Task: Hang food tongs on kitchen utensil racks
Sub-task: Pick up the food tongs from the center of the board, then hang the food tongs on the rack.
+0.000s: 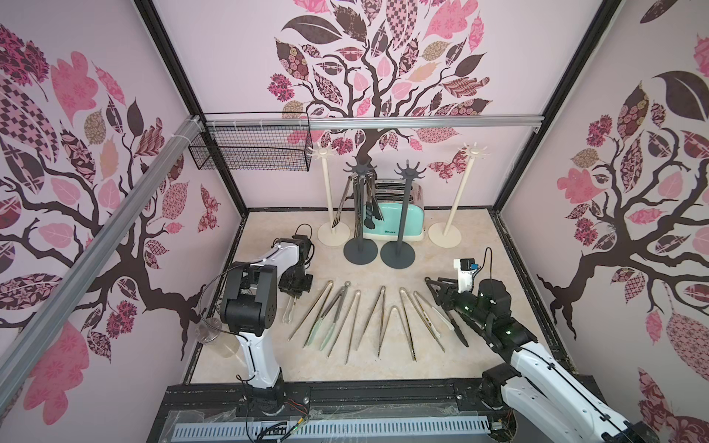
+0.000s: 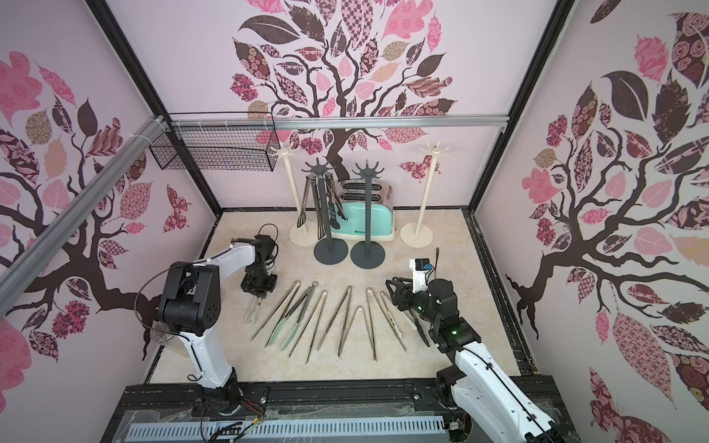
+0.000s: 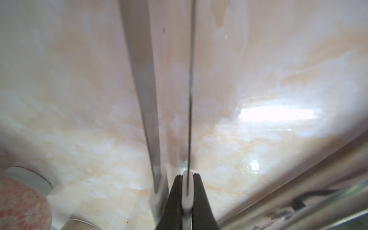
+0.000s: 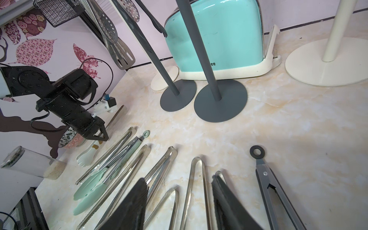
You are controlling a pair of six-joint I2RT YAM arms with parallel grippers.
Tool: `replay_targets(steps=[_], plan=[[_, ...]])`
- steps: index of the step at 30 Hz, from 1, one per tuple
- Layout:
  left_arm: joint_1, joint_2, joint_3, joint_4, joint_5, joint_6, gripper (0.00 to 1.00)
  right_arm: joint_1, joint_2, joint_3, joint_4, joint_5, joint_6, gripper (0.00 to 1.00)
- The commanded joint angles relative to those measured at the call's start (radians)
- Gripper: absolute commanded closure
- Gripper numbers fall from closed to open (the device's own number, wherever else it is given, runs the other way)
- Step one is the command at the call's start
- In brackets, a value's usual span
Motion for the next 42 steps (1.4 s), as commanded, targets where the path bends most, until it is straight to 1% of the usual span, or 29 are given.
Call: replay_targets(steps=[1,8,13,16,23,27,31,34,36,42], plan=[[0.001,-0.052,0.044,0.016,-0.012,-0.002,1.00,0.003,0.009,0.018,-0.030,0.014,-0.029,0.45],[-0.015,-0.212,0.053,0.032,0.015,-0.024,1.00,0.003,0.024,0.043,-0.061,0.034,-0.048,0.45],[-0.058,-0.342,0.052,0.055,0.047,-0.041,1.00,0.003,0.028,0.069,-0.096,0.069,-0.061,0.45],[-0.110,-0.416,0.044,0.087,0.056,-0.043,1.00,0.003,0.028,0.086,-0.128,0.089,-0.068,0.45],[-0.274,-0.544,0.068,0.123,-0.039,-0.050,1.00,0.003,0.037,0.115,-0.164,0.101,-0.081,0.45],[-0.356,-0.599,0.087,0.152,-0.050,-0.063,1.00,0.004,0.050,0.127,-0.172,0.099,-0.085,0.45],[-0.463,-0.610,0.124,0.184,-0.047,-0.055,1.00,0.003,0.058,0.133,-0.175,0.102,-0.087,0.45],[-0.550,-0.587,0.161,0.222,-0.045,-0.032,1.00,0.003,0.068,0.141,-0.181,0.102,-0.089,0.46],[-0.592,-0.563,0.189,0.254,-0.045,-0.033,1.00,0.003,0.072,0.145,-0.186,0.101,-0.091,0.46],[-0.610,-0.478,0.282,0.303,-0.002,-0.062,1.00,0.003,0.067,0.149,-0.201,0.102,-0.097,0.46]])
